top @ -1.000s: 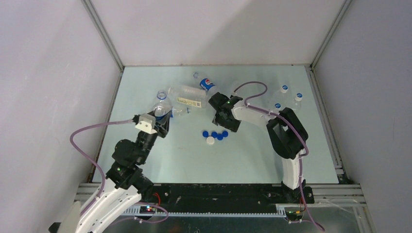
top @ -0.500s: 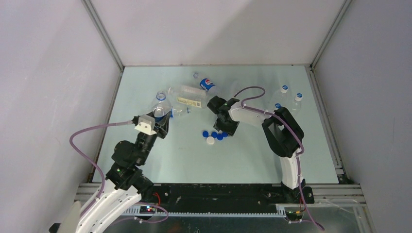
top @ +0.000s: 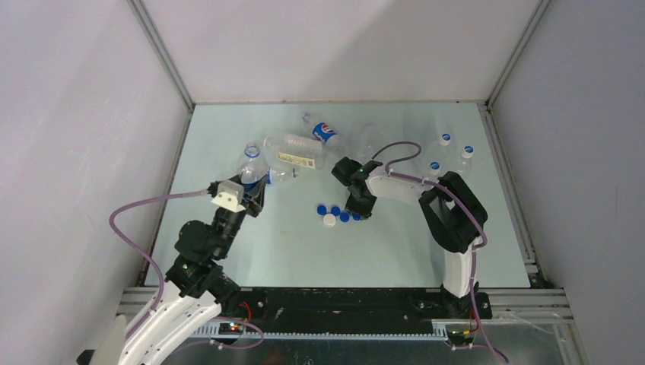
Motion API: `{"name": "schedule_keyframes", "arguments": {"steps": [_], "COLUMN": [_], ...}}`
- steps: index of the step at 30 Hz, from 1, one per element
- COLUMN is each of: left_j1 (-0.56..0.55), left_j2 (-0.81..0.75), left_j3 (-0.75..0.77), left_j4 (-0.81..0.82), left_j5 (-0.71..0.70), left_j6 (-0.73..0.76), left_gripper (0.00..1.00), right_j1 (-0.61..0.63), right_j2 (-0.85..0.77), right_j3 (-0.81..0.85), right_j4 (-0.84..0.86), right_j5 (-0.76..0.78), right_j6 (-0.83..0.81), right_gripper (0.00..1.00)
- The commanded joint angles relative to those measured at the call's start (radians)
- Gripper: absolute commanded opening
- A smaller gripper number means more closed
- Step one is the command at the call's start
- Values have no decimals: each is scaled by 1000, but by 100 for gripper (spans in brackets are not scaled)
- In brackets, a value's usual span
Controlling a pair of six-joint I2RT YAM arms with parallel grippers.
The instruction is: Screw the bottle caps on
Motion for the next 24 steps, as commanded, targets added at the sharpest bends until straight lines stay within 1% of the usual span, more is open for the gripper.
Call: {"name": "schedule_keyframes", "arguments": {"steps": [1,5,8,10,14,16,17,18,19,20,22,24], "left_j1": [-4,-4,-5,-5,-6,-8,-9,-9,-10,-11,-11,-11], "left_j2": [-14,-13,-14,-8,-10,-10,-8,-7,-6,-6,-10,-16], "left_j3": [-5,-9,-10,-8,-8,-8,-7,-6,-5,-5,-5,-6], "left_j4": [27,27,31,31,24,22,21,19,18,18,16,12], "left_j5": [-23,-33,-27,-23,-4,3,5,5,6,8,19,27], "left_j6": [31,38,40,41,36,36,39,39,41,41,42,44], "left_gripper": [49,49,49,49,50,50,50,50,50,50,51,51], "right_j1": [2,28,77,105,140,152,157,160,165,168,166,160], "right_j2": [-75,-143,-205,-241,-282,-284,-284,-284,-287,-288,-290,-286], "right_j3": [-66,-143,-201,-270,-363,-381,-384,-384,-385,-385,-385,-385], "right_j4": [-4,2,14,42,123,132,128,127,125,125,127,133], "right_j5": [-15,-32,-16,-19,-94,-124,-133,-146,-148,-151,-161,-172], "right_j6": [-83,-189,-252,-290,-414,-460,-471,-496,-506,-528,-558,-575], "right_gripper": [14,10,10,10,15,17,22,30,33,38,43,44]}}
